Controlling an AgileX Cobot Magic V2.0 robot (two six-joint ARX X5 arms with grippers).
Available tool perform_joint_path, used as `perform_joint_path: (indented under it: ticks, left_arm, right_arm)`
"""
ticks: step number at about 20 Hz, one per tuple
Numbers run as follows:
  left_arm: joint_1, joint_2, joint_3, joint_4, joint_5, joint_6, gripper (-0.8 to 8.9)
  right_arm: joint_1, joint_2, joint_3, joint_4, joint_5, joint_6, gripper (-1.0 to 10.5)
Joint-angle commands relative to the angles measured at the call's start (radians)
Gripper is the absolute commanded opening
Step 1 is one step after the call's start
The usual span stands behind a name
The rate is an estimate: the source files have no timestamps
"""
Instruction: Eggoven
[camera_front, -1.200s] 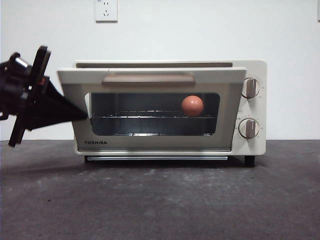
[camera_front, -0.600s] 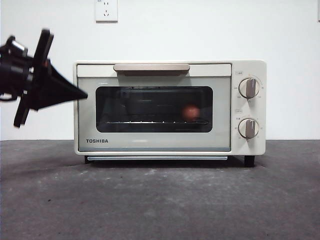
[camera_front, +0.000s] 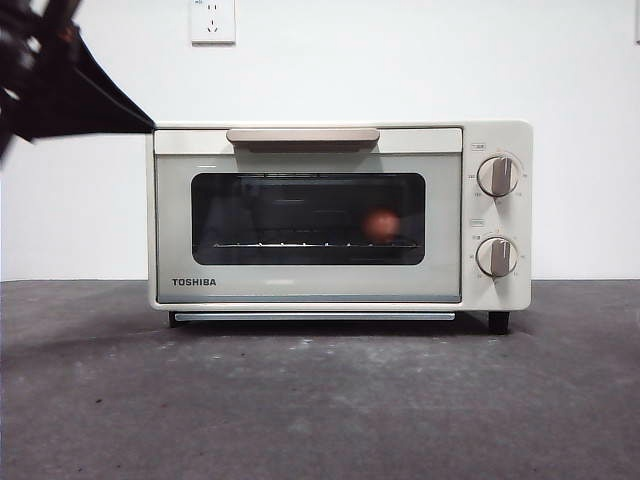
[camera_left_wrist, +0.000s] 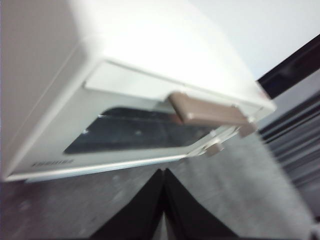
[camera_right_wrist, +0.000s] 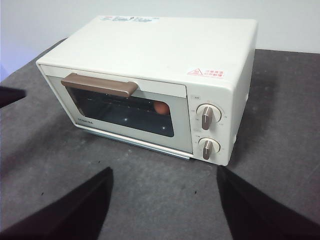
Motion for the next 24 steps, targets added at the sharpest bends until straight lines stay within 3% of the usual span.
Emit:
perform_joint_path:
  ticks: [1, 5, 8, 16, 24]
  left_arm:
    - [-0.031, -0.101, 0.02, -0.131, -0.085, 0.137, 0.07]
    - [-0.077, -0.246, 0.02, -0.256, -0.184, 0.192, 0.07]
    - [-0.1, -0.333, 0.02, -0.319, -0.24, 0.2, 0.07]
    - [-0.106, -0.462, 0.02, -0.439, -0.266, 0.242, 0.07]
    - [-0.106, -0.487, 0.02, -0.451, -0.274, 0.242, 0.07]
  right_arm:
    - [0.009, 0.004, -0.027, 0.034, 0.002, -0.008, 2.9]
    - [0.009, -0.004, -0.137, 0.143, -0.018, -0.008, 2.8]
    - [0.009, -0.012, -0.249, 0.308, -0.09, -0.009, 2.2]
    - [0.009, -0.009, -0.476, 0.711, -0.154, -0.039, 0.0]
    - [0.009, -0.009, -0.513, 0.719, -0.122, -0.042, 0.0]
